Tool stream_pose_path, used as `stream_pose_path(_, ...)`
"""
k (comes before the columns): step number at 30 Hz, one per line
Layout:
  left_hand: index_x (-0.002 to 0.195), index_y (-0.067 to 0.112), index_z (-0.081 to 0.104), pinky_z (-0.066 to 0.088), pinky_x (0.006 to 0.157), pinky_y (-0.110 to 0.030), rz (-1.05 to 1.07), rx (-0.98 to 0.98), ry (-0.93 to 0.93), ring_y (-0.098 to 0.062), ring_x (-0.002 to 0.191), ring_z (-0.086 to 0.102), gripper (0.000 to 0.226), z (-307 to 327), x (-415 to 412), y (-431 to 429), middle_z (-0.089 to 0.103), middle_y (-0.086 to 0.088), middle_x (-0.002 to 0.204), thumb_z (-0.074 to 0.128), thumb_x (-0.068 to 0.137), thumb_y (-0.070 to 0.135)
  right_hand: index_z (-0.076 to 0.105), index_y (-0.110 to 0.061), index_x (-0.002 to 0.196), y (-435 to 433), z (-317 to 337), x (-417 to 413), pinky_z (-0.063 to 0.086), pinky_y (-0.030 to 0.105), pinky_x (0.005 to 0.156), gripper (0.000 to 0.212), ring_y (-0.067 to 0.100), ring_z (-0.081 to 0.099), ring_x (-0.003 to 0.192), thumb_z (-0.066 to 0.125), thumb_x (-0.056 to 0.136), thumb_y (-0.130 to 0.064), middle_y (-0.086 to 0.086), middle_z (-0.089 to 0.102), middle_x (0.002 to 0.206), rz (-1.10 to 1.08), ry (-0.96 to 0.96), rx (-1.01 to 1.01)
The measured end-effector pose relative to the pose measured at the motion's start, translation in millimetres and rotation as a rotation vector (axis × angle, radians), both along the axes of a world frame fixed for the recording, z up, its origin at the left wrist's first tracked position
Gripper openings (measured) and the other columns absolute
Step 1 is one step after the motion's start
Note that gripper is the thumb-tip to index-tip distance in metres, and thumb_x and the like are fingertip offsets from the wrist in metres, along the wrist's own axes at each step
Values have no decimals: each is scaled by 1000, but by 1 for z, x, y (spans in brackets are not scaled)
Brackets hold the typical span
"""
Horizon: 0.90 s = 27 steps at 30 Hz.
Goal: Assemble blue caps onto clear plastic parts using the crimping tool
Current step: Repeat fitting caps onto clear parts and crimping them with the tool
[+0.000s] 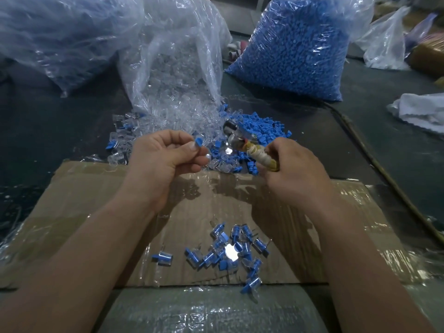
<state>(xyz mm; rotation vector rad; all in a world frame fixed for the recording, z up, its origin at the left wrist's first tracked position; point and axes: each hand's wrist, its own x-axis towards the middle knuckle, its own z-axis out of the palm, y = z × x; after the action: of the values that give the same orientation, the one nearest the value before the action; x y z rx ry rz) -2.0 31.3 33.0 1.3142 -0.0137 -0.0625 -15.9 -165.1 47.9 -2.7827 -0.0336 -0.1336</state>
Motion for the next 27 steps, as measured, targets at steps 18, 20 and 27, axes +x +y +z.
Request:
stream_pose_path(18, 77, 7, 58, 51, 51, -16, 44, -31, -67, -11, 56, 65, 7, -3, 0, -2, 69, -4, 63, 58, 75, 0, 38, -23, 92, 23, -4, -7, 25, 20, 57, 19, 5, 36, 71, 54, 88, -31, -10, 39, 83, 146, 24, 169)
stream_pose_path(20, 76, 7, 57, 50, 50, -16, 52, -26, -77, -11, 55, 65, 9, -2, 0, -3, 68, -3, 62, 58, 77, -2, 38, -23, 93, 24, -5, -7, 24, 17, 58, 20, 6, 36, 72, 55, 87, -31, -11, 37, 83, 160, 31, 160)
stream_pose_path(27, 75, 9, 58, 50, 49, -16, 61, -34, -96, -11, 55, 64, 13, -1, -1, -2, 69, -3, 63, 61, 62, 12, 37, -26, 92, 27, -5, -8, 24, 19, 57, 19, 3, 36, 71, 54, 88, -32, -12, 38, 82, 172, 76, 157)
